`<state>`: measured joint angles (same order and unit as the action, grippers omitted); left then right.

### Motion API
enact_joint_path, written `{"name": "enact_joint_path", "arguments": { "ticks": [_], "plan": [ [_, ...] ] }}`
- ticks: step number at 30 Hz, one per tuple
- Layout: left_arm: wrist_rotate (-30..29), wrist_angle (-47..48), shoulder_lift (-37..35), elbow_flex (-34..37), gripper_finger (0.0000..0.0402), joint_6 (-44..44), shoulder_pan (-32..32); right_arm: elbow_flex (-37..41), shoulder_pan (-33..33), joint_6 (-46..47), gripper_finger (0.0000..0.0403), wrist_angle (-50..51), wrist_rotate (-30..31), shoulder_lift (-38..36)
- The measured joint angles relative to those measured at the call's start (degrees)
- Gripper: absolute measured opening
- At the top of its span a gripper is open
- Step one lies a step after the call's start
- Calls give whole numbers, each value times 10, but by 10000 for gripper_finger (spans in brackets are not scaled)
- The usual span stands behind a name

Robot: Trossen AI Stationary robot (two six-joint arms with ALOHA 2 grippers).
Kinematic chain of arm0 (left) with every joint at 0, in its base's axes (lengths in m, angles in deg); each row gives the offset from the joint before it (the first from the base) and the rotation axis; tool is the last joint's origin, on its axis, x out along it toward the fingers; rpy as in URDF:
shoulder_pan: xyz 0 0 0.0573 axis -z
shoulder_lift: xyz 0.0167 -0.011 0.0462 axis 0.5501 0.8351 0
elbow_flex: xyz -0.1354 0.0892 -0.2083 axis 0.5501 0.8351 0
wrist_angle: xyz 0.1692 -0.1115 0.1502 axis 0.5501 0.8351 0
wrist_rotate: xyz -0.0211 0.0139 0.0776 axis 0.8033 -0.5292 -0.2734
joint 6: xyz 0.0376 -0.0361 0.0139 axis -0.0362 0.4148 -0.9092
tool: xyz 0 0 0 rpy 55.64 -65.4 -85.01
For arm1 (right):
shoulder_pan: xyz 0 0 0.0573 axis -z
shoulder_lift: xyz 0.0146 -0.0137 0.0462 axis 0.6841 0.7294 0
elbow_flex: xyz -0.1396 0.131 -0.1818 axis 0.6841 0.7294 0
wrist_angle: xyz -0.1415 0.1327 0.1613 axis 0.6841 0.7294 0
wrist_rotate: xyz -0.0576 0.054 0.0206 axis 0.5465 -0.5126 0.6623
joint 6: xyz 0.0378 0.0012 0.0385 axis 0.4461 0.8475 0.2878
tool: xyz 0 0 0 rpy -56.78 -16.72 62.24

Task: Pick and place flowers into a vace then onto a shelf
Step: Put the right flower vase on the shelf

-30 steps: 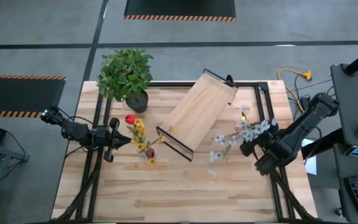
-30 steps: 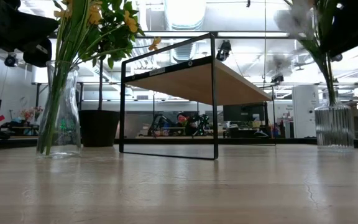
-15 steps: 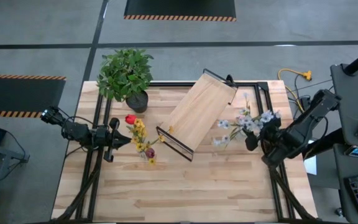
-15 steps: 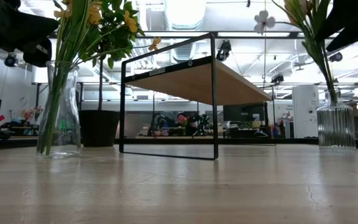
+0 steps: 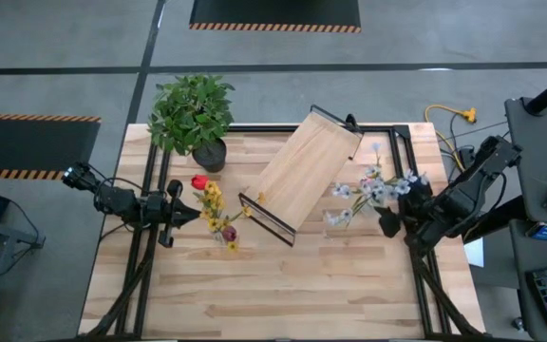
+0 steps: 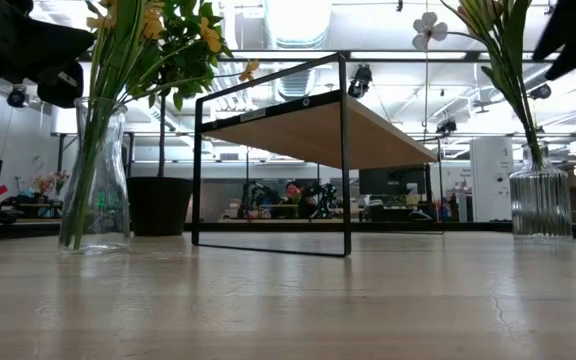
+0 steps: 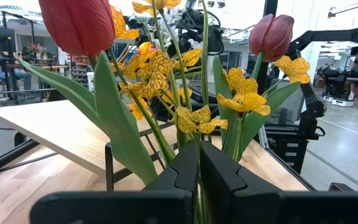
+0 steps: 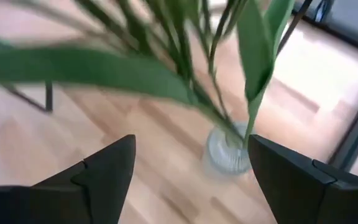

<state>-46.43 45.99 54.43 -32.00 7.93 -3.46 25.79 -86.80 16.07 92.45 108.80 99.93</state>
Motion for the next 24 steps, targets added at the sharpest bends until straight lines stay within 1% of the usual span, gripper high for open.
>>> {"name": "enact_joint_path", "arguments": {
  "ticks": [3, 6, 16, 18, 24],
  "plan": [
    [0, 0, 0, 0, 0, 0, 0, 4, 0, -5, 297, -1, -46, 2],
    [0, 0, 0, 0, 0, 0, 0, 22, 0, 3, 299, 0, -69, 17],
    [0, 0, 0, 0, 0, 0, 0, 108, 0, 114, 293, -14, -69, 102],
    [0, 0, 0, 0, 0, 0, 0, 123, 0, 150, 294, -23, -57, 123],
    [0, 0, 0, 0, 0, 0, 0, 134, 0, 246, 294, -27, 16, 184]
  ]
}}
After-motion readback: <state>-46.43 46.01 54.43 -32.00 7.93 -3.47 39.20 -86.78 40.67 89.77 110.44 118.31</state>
